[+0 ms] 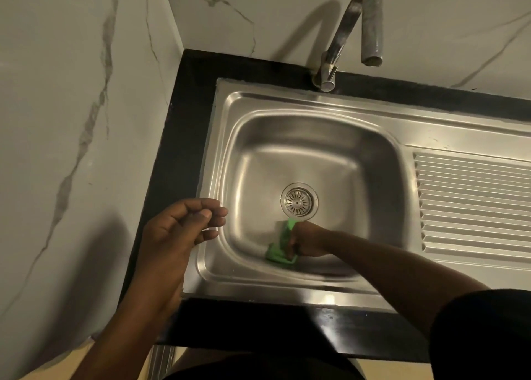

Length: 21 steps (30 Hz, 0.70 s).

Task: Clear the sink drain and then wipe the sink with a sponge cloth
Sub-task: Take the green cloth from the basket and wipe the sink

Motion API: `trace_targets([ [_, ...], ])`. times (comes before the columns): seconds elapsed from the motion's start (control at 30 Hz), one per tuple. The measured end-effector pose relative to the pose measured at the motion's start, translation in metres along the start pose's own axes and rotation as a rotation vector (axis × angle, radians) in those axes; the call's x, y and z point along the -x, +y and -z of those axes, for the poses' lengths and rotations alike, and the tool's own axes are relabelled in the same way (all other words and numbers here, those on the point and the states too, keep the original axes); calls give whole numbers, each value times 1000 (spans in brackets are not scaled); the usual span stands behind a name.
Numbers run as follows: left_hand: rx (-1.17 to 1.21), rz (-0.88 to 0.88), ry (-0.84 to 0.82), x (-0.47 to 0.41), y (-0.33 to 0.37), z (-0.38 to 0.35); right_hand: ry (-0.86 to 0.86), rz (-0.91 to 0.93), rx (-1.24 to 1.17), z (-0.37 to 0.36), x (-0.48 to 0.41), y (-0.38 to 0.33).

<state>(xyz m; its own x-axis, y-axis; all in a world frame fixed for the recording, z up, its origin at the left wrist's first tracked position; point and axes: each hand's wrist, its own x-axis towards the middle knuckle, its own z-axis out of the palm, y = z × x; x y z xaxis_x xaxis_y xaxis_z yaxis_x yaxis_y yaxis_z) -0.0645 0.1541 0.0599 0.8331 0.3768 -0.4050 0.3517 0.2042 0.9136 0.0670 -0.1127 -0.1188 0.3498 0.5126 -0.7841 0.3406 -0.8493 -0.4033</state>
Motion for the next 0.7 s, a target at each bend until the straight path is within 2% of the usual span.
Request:
trace_targets([
  [0.1,-1,0,-2,2,1,2,-70,-79,144,14,20,31],
  [0.2,-1,8,-16,4,0,2,-65,-204,204,33,37,58],
  [0.37,-1,18,-41,8,-1,-2,309,-377,162,54,62,96],
  [0.43,-5,18,-46,10,-1,-2,403,-407,172,56,62,97],
  [0.5,-18,10,-56,11,0,-3,367,-441,170,51,57,88],
  [0.7,-13,-32,-67,15,6,-1,26,-531,158,15,38,34],
])
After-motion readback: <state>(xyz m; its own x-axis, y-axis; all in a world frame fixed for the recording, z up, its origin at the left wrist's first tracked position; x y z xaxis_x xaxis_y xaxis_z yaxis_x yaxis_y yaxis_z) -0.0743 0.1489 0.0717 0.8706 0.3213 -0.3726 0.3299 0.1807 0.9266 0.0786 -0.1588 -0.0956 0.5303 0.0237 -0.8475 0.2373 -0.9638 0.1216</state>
